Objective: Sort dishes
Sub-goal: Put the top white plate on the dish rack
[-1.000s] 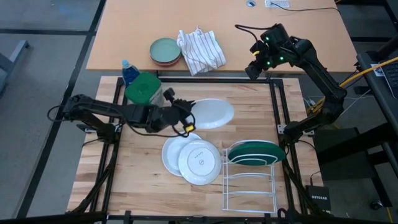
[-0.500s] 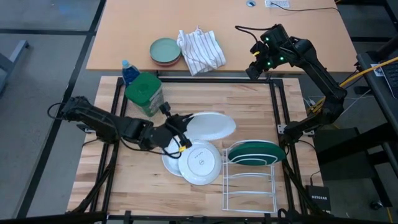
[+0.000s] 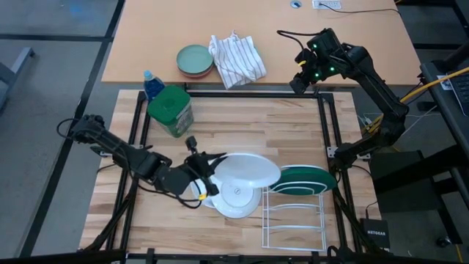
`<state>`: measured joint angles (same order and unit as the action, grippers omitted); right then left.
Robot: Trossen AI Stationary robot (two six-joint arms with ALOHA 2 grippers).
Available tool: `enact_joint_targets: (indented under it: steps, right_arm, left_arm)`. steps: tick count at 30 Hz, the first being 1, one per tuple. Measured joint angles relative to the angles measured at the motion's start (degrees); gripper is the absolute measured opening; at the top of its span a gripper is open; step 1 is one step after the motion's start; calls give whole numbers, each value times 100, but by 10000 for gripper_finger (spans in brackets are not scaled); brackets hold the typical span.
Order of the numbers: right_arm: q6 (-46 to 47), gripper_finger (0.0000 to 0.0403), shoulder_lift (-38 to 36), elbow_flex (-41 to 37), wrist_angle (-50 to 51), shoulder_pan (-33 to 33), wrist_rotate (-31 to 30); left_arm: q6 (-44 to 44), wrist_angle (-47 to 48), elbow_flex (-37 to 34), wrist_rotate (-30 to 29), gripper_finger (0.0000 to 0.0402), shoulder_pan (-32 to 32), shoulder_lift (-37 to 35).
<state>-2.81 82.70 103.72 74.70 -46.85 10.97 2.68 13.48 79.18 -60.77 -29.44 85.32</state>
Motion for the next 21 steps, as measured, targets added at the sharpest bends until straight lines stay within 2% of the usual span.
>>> enact_joint_targets:
  steps: [6,11,21]
  right_arm:
    - [0,127,0,0,0,0,-1]
    - [0,127,0,0,0,0,-1]
    - [0,127,0,-2,0,0,-3]
  left_arm:
    - [471,-63,0,0,0,-164,30]
    - [521,-274,2,-1,0,-194,261]
    - [-492,-1789,0,2,0,-162,784]
